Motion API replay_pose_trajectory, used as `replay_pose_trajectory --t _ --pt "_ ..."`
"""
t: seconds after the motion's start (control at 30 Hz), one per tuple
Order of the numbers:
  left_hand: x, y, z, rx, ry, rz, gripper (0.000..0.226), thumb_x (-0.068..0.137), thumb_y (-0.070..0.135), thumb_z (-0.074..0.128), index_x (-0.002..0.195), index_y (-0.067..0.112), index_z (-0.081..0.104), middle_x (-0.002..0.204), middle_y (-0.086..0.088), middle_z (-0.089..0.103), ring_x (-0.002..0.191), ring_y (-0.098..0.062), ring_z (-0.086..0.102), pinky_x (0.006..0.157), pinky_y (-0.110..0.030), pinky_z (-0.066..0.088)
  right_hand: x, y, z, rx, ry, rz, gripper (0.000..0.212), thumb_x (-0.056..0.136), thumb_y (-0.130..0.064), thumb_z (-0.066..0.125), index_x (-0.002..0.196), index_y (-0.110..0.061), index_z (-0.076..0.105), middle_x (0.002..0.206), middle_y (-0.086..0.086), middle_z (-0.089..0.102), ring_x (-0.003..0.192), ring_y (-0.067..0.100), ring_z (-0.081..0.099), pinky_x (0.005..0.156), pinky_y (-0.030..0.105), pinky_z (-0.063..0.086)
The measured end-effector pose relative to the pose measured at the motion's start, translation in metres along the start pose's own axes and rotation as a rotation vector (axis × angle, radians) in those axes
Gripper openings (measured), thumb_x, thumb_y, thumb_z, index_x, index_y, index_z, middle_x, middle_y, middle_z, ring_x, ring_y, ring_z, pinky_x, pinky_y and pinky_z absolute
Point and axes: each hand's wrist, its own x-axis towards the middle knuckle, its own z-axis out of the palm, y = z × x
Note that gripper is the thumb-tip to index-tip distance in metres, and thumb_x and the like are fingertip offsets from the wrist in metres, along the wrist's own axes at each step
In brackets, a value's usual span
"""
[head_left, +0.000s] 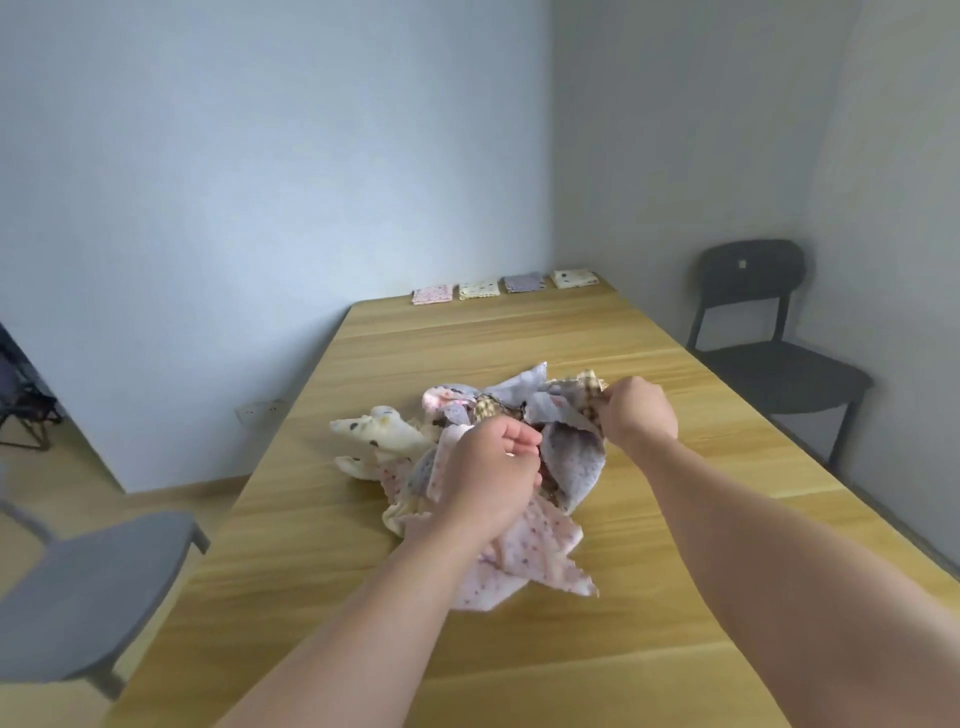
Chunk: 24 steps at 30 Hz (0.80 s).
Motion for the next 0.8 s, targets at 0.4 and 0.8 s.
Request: replay_pose_trajectory --t 0.4,0.8 --pt "0.003 0.044 0.035 -0.078 -0.049 0.020 0.018 0.082 0.022 0.063 0.098 0.032 0.063 0.092 0.004 0.074 0.083 -0.020 0.074 0.080 -0.049 0.061 -0.030 -0.014 -0.123 0.727 0.132 -0.235 0.029 0.098 -0.034 0.064 0.111 -0.013 0.078 0.093 -0.004 0.077 0.086 0.009 0.063 0.078 0.026 0.050" --pt "0.008 0.084 0.055 -0.100 0.007 0.071 0.069 0.086 0.042 0.074 0.144 0.028 0.040 0.125 0.009 0.057 0.105 -0.020 0.065 0.091 -0.038 0.055 -0.061 -0.002 -0.175 1.004 -0.062 -0.307 0.025 0.103 -0.025 0.057 0.101 -0.011 0.077 0.089 0.010 0.073 0.078 0.020 0.064 0.078 0.040 0.055"
